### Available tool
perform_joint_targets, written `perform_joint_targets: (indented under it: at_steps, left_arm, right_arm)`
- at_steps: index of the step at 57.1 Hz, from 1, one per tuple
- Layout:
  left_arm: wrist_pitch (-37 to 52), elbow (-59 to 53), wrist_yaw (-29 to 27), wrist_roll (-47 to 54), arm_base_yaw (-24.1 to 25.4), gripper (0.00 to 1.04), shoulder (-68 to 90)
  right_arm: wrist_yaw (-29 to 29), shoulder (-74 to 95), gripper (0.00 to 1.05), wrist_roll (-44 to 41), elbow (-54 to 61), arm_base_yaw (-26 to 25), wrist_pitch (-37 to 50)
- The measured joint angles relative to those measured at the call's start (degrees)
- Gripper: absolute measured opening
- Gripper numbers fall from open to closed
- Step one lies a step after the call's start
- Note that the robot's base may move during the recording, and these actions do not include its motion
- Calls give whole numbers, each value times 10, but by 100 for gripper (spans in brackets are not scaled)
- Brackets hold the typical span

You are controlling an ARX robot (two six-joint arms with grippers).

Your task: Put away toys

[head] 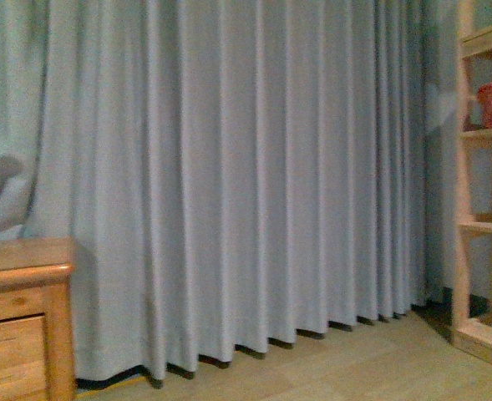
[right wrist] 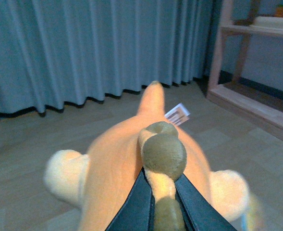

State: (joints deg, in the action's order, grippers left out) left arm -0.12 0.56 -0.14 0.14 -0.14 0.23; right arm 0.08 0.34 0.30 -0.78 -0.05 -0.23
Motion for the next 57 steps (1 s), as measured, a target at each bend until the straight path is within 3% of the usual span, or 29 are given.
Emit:
perform_joint_targets:
  at_steps: [57]
  left_arm:
    - [0,0,0,0,-1,99,0]
  right_arm:
    - [-1,0,5,0,0,1,0]
